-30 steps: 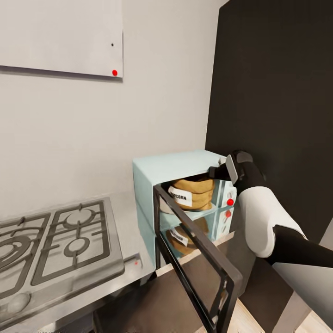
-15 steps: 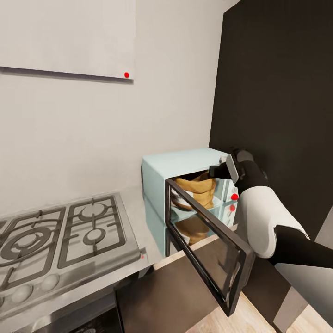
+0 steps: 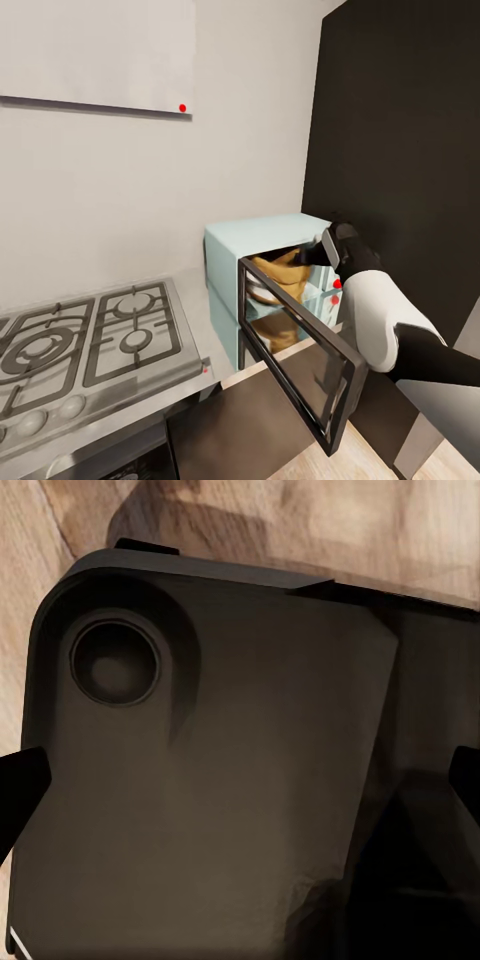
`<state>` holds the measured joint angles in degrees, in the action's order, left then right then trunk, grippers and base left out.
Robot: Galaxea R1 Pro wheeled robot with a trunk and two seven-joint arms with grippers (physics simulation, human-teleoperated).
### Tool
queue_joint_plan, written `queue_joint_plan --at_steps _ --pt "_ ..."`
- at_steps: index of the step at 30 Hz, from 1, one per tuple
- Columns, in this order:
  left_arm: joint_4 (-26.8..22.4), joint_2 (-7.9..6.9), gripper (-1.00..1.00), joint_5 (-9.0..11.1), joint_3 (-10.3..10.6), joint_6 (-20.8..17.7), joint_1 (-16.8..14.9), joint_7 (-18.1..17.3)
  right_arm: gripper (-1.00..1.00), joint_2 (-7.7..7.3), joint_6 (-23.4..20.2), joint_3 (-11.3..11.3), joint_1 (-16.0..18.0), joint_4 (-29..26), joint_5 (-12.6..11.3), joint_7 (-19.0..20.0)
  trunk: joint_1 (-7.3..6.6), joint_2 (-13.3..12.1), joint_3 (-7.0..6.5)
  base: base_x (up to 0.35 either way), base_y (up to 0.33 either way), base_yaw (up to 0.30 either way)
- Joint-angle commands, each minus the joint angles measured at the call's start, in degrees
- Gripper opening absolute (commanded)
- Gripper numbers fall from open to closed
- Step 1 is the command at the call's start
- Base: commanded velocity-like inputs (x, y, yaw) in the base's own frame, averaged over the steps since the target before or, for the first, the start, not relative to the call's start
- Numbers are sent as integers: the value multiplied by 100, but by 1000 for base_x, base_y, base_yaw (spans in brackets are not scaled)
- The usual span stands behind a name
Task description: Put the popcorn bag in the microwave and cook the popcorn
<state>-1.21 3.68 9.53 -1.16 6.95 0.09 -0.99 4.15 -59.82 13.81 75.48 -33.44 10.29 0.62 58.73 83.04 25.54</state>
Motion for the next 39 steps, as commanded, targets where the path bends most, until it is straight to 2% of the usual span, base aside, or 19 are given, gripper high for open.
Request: queue_joint_plan --at_steps 1,8,10,12,14,18,25,29,36,37,39 --pt "-3 1 100 40 -7 9 0 -10 100 526 -18 34 2 -5 35 18 0 4 5 0 0 0" --pt "-2 1 100 40 -3 8 0 -11 100 514 -18 51 8 -61 35 72 0 4 5 0 0 0" --pt "-2 1 100 40 -4 8 0 -8 100 504 -18 175 9 -118 34 123 0 4 5 0 0 0" --pt "-2 1 100 40 -6 8 0 -7 100 469 -18 343 10 -483 37 399 0 4 5 0 0 0" --pt "-2 1 100 40 0 8 1 -7 100 447 -18 362 8 -1049 37 559 0 4 5 0 0 0" --pt "-2 1 100 40 2 16 0 -7 100 439 -18 371 8 -1462 36 625 0 4 5 0 0 0" --pt "-2 9 100 31 11 17 0 -7 100 433 -18 352 -13 -1427 62 595 0 4 5 -246 0 0" --pt "-2 10 100 31 11 17 0 -6 100 429 -18 342 -255 -1420 77 589 0 4 5 -345 0 0" --pt "-2 1 100 31 4 17 0 -7 100 418 -18 341 -448 -1412 87 577 0 4 5 -222 0 0" --pt "-2 1 100 31 3 17 0 -7 100 391 -18 339 -485 -1412 87 578 0 4 5 -22 0 0" --pt "-2 1 100 31 2 17 0 -7 100 193 -18 330 -691 -1413 84 592 0 4 5 -9 0 0"
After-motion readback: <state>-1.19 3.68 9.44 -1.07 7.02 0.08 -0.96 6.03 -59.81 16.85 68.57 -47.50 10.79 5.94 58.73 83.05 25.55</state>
